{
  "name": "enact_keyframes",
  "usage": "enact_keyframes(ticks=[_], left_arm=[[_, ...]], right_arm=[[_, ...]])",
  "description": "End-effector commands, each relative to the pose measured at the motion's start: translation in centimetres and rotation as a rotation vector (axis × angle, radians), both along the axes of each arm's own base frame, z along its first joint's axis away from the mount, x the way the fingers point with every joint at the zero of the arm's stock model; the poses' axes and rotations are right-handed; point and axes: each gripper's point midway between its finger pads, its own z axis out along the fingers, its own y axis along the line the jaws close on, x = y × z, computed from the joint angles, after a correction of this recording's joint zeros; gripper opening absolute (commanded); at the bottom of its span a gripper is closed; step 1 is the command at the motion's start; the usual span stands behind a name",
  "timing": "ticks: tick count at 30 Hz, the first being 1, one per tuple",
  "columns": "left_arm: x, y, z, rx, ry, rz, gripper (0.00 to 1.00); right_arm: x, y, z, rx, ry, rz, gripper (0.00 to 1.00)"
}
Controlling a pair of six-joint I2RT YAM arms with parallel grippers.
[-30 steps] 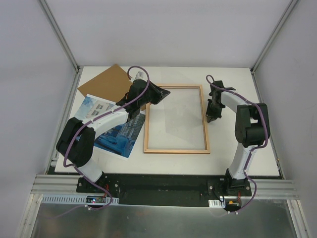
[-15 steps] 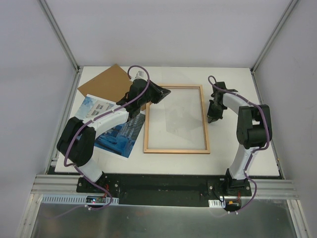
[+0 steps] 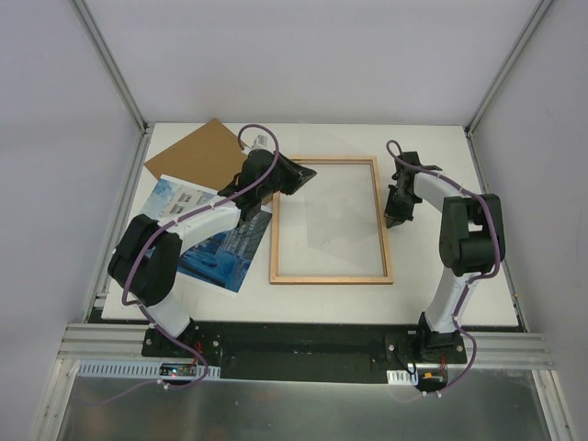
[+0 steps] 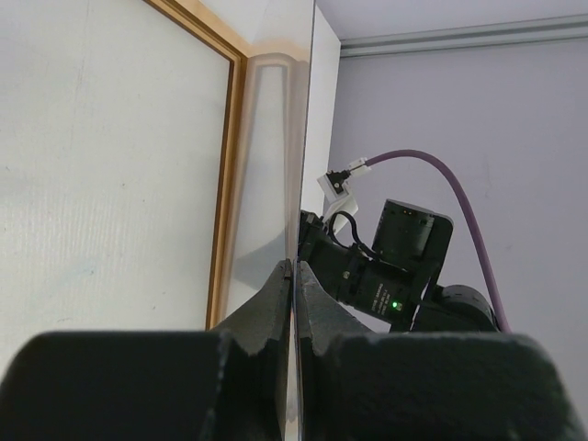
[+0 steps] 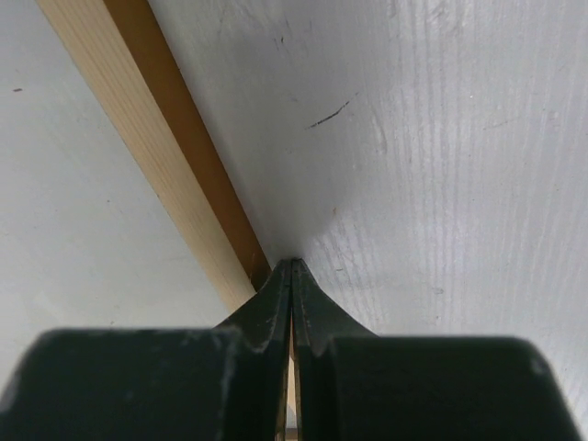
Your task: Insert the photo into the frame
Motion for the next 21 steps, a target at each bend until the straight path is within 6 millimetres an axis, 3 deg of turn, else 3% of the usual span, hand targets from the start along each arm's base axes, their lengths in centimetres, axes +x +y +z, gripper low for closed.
enact_keyframes(ticks=[1, 21], left_arm=[[-0.1, -0.8, 1.2, -0.039, -0.048, -0.019, 0.0], [-0.8, -0.4, 0.1, -0.036, -0.053, -0.022, 0.0]], right_arm=[[-0.6, 0.1, 0.4, 0.013, 0.001, 0.011, 0.01], [-0.5, 0.1, 0.2, 0.011, 0.004, 0.009, 0.01]])
